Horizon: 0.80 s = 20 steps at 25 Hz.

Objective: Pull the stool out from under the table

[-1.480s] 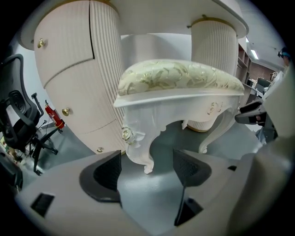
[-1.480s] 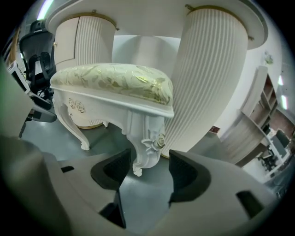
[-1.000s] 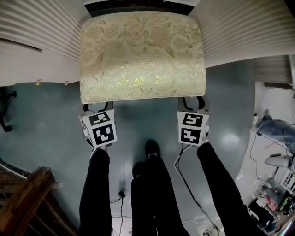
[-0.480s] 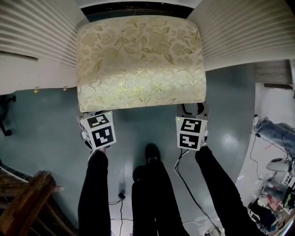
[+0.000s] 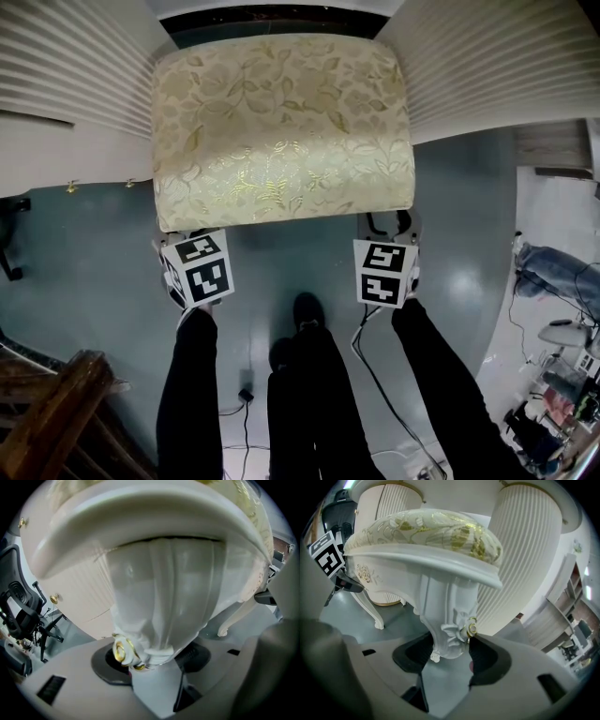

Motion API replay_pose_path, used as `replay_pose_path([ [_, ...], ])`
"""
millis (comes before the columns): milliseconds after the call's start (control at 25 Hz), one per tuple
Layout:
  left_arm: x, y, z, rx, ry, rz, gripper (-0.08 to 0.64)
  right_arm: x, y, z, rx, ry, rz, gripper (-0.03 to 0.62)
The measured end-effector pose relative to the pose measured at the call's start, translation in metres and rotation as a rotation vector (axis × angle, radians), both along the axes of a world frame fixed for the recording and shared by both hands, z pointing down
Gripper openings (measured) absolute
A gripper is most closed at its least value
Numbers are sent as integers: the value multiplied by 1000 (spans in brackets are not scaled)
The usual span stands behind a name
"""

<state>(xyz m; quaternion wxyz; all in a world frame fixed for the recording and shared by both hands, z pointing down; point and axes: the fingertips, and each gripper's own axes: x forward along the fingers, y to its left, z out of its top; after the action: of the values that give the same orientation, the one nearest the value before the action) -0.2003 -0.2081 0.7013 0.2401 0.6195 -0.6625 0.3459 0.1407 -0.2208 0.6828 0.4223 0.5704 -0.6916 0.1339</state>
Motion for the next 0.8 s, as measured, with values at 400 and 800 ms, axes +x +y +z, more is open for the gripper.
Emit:
replay_pose_path([
  [400,1,0,2,-5,5,10,270,1,2,0,-24,11,15,250],
  [800,-2,3,0,-56,-10,18,270,-1,7,0,-71,0,23,250],
])
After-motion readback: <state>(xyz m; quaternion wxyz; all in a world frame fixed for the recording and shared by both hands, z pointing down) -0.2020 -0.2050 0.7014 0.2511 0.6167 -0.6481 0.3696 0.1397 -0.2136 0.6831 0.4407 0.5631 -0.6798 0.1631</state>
